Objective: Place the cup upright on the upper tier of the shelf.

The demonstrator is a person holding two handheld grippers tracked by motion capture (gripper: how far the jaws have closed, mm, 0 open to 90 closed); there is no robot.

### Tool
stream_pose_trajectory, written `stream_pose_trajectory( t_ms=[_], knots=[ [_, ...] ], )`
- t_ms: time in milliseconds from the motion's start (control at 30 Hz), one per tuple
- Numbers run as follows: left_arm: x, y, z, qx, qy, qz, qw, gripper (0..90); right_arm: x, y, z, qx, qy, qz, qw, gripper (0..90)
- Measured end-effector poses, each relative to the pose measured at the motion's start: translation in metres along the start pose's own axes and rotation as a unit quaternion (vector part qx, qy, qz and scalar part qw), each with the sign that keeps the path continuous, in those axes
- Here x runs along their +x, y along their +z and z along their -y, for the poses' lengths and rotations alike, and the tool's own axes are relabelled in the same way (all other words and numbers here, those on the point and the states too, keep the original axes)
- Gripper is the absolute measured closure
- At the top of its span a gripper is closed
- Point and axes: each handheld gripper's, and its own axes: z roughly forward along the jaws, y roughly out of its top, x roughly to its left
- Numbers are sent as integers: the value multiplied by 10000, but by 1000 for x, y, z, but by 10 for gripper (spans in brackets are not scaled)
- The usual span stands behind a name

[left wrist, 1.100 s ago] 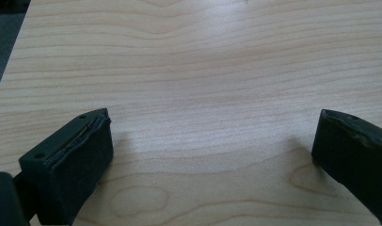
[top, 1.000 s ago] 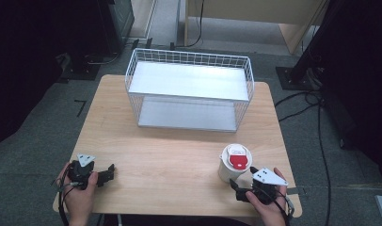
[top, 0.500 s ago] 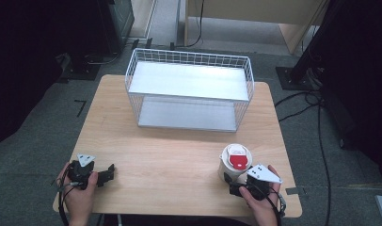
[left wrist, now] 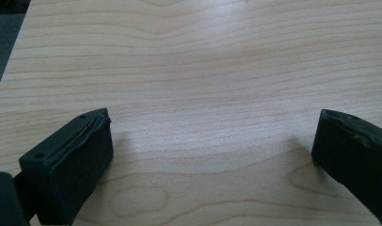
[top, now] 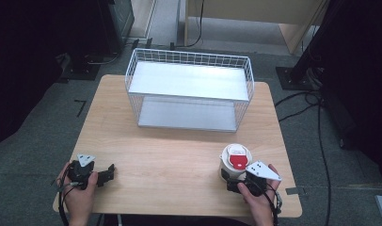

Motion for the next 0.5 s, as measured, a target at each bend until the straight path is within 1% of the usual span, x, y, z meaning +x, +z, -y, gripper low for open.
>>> stream_pose_trajectory(
  t_ms=[133,167,367,500],
  knots=[
    [0,0,0,0,0,0,10000,0,2,5,-1,-160,28,27,9999,73],
    [0,0,0,0,0,0,10000,0,3,6,-1,-272,-9,91,9996,72],
    [0,0,0,-1,1,1,10000,0,7,5,-3,-397,-53,210,9990,66],
    [0,0,0,1,1,1,10000,0,9,5,-4,-412,-96,285,9987,65]
  ],
)
